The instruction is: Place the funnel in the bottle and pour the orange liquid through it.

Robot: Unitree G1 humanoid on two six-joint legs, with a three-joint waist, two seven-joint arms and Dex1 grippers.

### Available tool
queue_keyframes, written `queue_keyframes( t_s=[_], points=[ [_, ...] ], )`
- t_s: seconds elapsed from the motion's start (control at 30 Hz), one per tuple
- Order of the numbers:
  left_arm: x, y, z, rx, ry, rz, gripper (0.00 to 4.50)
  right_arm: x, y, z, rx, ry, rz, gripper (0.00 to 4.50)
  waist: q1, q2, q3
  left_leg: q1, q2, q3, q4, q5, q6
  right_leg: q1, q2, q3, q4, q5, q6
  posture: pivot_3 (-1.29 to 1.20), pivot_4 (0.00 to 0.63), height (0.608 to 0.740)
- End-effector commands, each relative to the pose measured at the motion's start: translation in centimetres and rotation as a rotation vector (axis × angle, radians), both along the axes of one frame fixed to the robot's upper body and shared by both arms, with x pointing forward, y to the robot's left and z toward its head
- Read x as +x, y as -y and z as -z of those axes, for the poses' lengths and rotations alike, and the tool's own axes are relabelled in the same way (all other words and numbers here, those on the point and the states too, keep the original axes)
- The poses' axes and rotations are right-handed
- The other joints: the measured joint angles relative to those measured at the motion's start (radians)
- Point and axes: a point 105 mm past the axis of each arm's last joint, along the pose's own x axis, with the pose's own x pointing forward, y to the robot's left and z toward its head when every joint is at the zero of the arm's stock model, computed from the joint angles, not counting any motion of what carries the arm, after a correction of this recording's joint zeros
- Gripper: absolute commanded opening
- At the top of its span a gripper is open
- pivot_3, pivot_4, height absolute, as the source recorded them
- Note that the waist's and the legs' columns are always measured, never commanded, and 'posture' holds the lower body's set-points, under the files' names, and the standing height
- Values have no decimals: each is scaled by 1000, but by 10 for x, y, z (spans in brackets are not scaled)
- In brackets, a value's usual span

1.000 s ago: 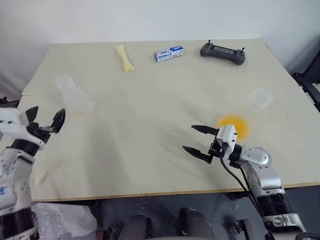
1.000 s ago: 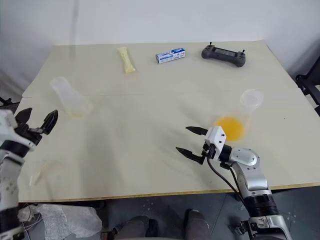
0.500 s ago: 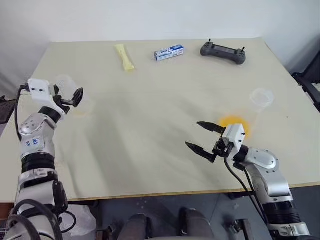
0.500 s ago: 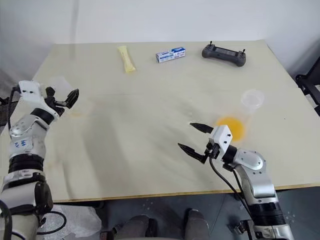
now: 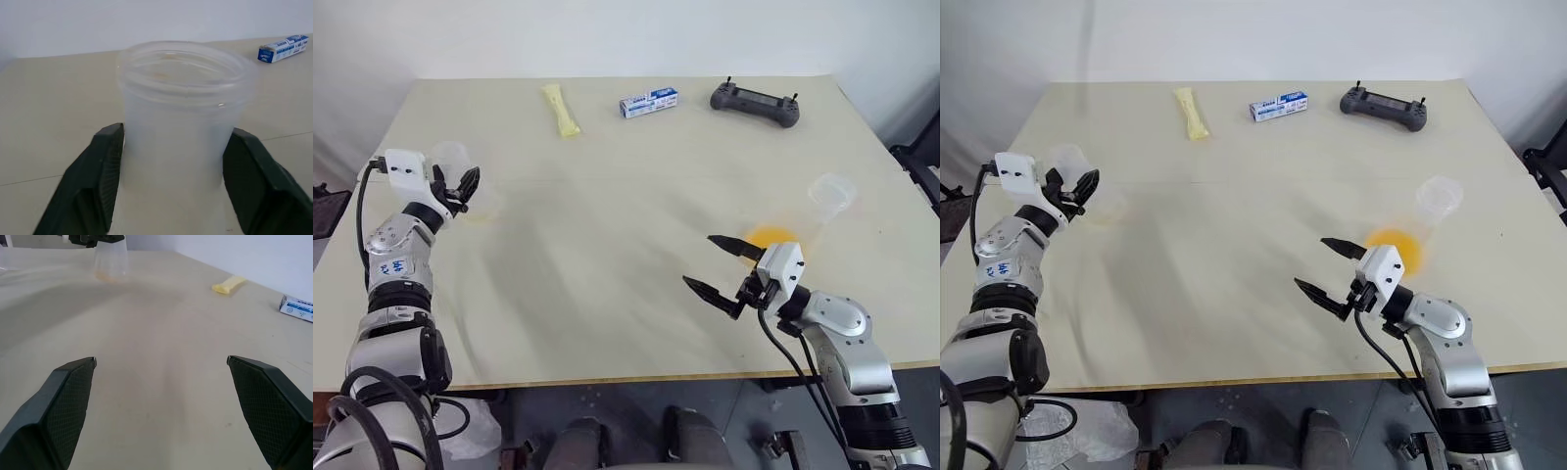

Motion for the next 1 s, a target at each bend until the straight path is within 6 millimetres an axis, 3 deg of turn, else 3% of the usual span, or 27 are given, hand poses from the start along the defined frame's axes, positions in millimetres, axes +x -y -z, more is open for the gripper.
queue_keyframes(
  t_s=[0.03,0.13,0.33,0.57,0.67,0.77,1.0],
  points=[
    [0,1,-20,38,36,31,2599,-3,4,-12,2,48,9,4500,0,0,0,0,0,0,0,0,0,0,0,0,0,0,0,0,150,740],
    [-2,11,-34,70,81,119,2598,-3,5,-12,1,53,9,4500,0,-1,1,0,0,0,0,0,0,0,0,0,0,0,0,0,150,740],
    [-14,53,-59,186,136,425,2576,-2,11,-16,-7,66,20,4500,-4,-1,1,-1,0,0,0,0,0,0,0,0,0,0,0,0,150,740],
    [-30,95,-71,221,115,678,2576,-5,18,-17,-12,76,41,4500,-4,-2,1,-1,0,0,0,0,0,0,1,0,0,0,0,0,150,740],
    [-45,119,-66,221,83,828,2576,-10,20,-16,-9,69,48,4500,-5,-2,1,-1,0,0,0,0,0,0,0,0,0,0,0,0,150,740],
    [-62,150,-49,253,22,994,2576,-17,23,-14,-1,39,44,4500,-3,-1,1,-1,0,0,0,0,0,0,0,1,0,0,0,0,150,740],
    [-66,191,-26,279,-83,1114,2576,-18,25,-13,-3,26,52,4500,-1,-2,1,0,1,0,2,0,0,1,1,2,0,0,0,0,150,740]
  ],
)
